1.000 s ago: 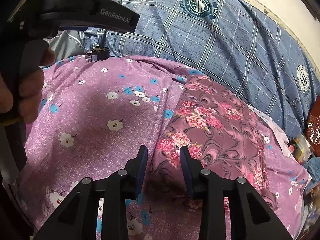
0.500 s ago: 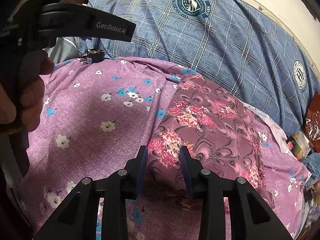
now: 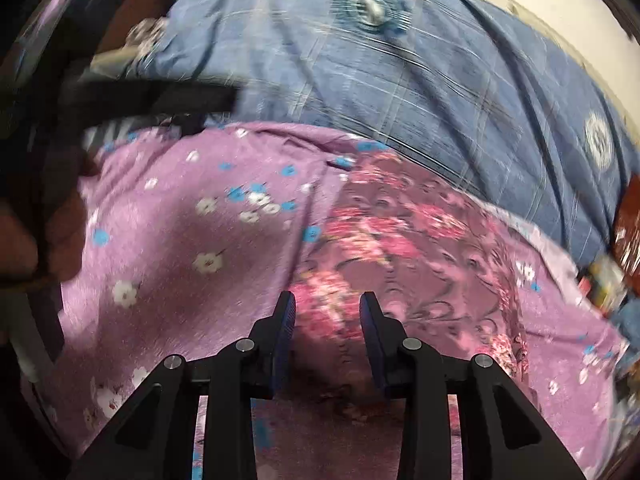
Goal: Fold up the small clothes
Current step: 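Lower the right tool and grasp the folded shirt edge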
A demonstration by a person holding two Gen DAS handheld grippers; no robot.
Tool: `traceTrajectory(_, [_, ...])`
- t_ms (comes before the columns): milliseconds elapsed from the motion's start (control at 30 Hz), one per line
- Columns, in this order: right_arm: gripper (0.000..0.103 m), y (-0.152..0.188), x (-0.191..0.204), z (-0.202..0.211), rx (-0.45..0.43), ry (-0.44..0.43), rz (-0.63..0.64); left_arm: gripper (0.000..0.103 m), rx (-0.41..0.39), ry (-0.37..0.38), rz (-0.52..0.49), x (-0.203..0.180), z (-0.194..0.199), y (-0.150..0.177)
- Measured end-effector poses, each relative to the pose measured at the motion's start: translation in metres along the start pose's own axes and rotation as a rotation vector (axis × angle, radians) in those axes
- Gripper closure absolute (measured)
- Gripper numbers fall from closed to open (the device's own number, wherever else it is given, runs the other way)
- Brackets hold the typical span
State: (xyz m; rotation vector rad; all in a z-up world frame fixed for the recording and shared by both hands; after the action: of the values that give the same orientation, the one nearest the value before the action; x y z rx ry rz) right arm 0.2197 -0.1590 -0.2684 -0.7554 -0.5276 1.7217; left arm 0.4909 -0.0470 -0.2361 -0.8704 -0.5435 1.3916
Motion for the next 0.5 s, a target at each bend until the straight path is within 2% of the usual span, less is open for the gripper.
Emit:
traceTrajectory(67, [0.064,-0.003,-0.039,-0.007,0.021,-0.016,-0.126,0.031,0.11,0.091,0.013,-0.011,-0.021,0.013])
traceTrajectory(133, [0.051,0.003,-0.088,-0.021,0.059,-0.028,-0.289,0.031,0.202,0.163,0.02,-0.025,-0.039,0.026])
traceTrajectory(200, [0.05,0.016,-0.14,-0.041,0.101,-0.037,-0.473,0.031,0.24,0.198,0.013,-0.037,-0.051,0.031])
traceTrajectory(267, [0.052,0.025,-0.169,-0.053,0.119,-0.033,-0.561,0.032,0.26,0.252,0.019,-0.051,-0.057,0.032])
traceTrajectory(367, [0.059,0.036,-0.178,-0.073,0.169,-0.096,-0.608,0.032,0.282,0.334,0.029,-0.07,-0.065,0.033])
traceTrajectory(467, [0.061,0.056,-0.166,-0.101,0.289,-0.128,-0.6,0.031,0.328,0.288,-0.03,-0.078,-0.081,0.046])
traceTrajectory(500, [0.061,0.057,-0.166,-0.102,0.288,-0.14,-0.609,0.03,0.327,0.284,-0.028,-0.078,-0.084,0.046])
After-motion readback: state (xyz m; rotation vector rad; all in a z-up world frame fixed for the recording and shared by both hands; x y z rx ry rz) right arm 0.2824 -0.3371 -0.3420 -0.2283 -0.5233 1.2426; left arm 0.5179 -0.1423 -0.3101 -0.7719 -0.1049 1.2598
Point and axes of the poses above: each gripper's, at about its wrist camera, not at the fingertips, and z roughly against the way its jaws point, x to its left, y to its underside, the point moved 9 cm from there along -z, roughly the way its jaws point, and after that the axes turned 10 degrees about y, right-handed, at the moved point
